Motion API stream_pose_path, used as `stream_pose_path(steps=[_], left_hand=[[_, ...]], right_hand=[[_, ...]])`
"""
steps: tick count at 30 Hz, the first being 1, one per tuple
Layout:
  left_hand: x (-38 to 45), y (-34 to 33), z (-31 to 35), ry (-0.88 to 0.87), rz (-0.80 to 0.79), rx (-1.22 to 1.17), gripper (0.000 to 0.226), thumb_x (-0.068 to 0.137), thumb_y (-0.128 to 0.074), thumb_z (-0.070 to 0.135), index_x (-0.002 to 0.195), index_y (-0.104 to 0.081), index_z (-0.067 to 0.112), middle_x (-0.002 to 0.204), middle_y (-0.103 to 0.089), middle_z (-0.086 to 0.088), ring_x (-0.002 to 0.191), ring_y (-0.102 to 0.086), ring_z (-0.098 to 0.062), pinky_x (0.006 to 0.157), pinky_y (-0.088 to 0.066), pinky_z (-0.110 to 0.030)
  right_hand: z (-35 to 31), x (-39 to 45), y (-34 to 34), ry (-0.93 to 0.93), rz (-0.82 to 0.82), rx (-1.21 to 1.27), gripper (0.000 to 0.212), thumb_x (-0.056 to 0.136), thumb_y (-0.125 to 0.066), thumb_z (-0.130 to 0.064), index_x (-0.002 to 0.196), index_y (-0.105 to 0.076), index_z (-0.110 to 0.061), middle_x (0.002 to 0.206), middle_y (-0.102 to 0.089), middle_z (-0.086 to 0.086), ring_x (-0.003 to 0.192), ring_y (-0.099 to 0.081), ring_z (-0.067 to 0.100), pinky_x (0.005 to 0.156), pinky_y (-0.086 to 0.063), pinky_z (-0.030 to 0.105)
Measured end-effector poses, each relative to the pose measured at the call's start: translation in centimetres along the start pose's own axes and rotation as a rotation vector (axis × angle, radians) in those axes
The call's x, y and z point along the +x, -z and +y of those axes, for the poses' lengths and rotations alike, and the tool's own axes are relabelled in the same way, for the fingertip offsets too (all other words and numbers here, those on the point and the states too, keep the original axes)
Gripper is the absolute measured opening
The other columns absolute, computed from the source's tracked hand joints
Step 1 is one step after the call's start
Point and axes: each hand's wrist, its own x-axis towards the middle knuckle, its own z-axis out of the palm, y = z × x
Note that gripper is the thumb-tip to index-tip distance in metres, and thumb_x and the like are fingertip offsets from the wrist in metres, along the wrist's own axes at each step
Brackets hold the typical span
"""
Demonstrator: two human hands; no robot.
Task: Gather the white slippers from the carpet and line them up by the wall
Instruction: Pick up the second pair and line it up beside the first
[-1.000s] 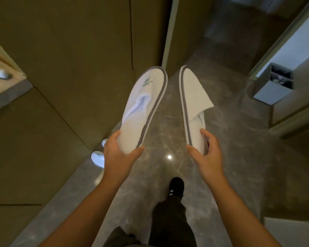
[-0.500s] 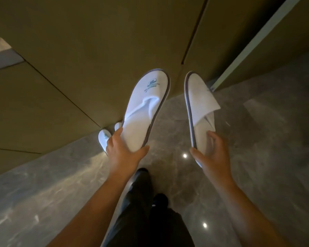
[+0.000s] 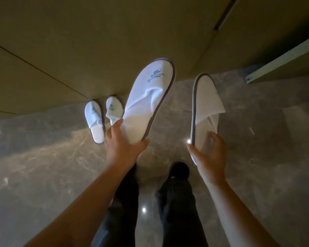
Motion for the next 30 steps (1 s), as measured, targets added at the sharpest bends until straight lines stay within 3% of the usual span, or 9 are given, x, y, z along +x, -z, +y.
stream_pose_path(steps=[7,12,18,22,27,30], left_hand=[[8.5,-13.3,-7.3,0.077,0.083,-0.014,0.088,0.056,-0.077,0.032,0.130,-0.030,0.021,0.134,-0.037,-0.011,0.122,-0.035,-0.029,0.098,-0.035,-0.045],[16.0,-21.9,-14.5,0.043,0.103,0.009,0.089,0.054,-0.077,0.032,0.129,-0.029,0.023,0.131,-0.039,-0.010,0.119,-0.038,-0.030,0.096,-0.037,-0.046],[24.2,-29.5,-22.0,-0.023,0.107,0.001,0.088,0.053,-0.078,0.030,0.127,-0.032,0.022,0.128,-0.040,-0.010,0.116,-0.038,-0.027,0.089,-0.035,-0.037],[28.1,-32.6,-24.7,-0.091,0.096,0.016,0.087,0.054,-0.079,0.028,0.127,-0.033,0.019,0.129,-0.041,-0.012,0.116,-0.037,-0.028,0.091,-0.038,-0.043],[29.3,-33.9,-25.6,-0.097,0.121,0.011,0.089,0.054,-0.079,0.028,0.129,-0.031,0.021,0.131,-0.039,-0.010,0.117,-0.037,-0.026,0.093,-0.039,-0.042],[28.3,-33.8,-25.3,-0.088,0.118,-0.004,0.090,0.055,-0.079,0.029,0.130,-0.029,0.021,0.133,-0.037,-0.009,0.119,-0.036,-0.026,0.094,-0.038,-0.043]], right_hand=[[11.6,10.1,-7.3,0.100,-0.029,-0.164,0.074,0.058,-0.080,-0.022,0.120,-0.044,-0.004,0.125,-0.046,0.022,0.112,-0.045,0.031,0.087,-0.040,0.036],[20.3,17.4,-15.0,0.102,0.026,-0.216,0.073,0.057,-0.080,-0.024,0.118,-0.047,-0.003,0.124,-0.050,0.023,0.111,-0.048,0.034,0.090,-0.042,0.044],[28.3,25.1,-22.2,0.067,0.063,-0.258,0.073,0.059,-0.079,-0.025,0.120,-0.045,-0.004,0.126,-0.048,0.021,0.113,-0.047,0.034,0.093,-0.043,0.047],[31.2,29.2,-25.1,0.122,0.091,-0.369,0.072,0.063,-0.077,-0.027,0.122,-0.043,-0.003,0.129,-0.046,0.023,0.118,-0.042,0.037,0.096,-0.035,0.043],[31.5,30.2,-28.0,0.063,0.039,-0.459,0.064,0.076,-0.065,-0.034,0.129,-0.037,-0.010,0.147,-0.024,0.021,0.134,-0.023,0.036,0.107,-0.026,0.049],[29.5,27.7,-29.1,0.070,-0.127,-0.153,0.057,0.079,-0.061,-0.033,0.128,-0.038,-0.015,0.140,-0.038,0.012,0.128,-0.036,0.024,0.099,-0.034,0.032]])
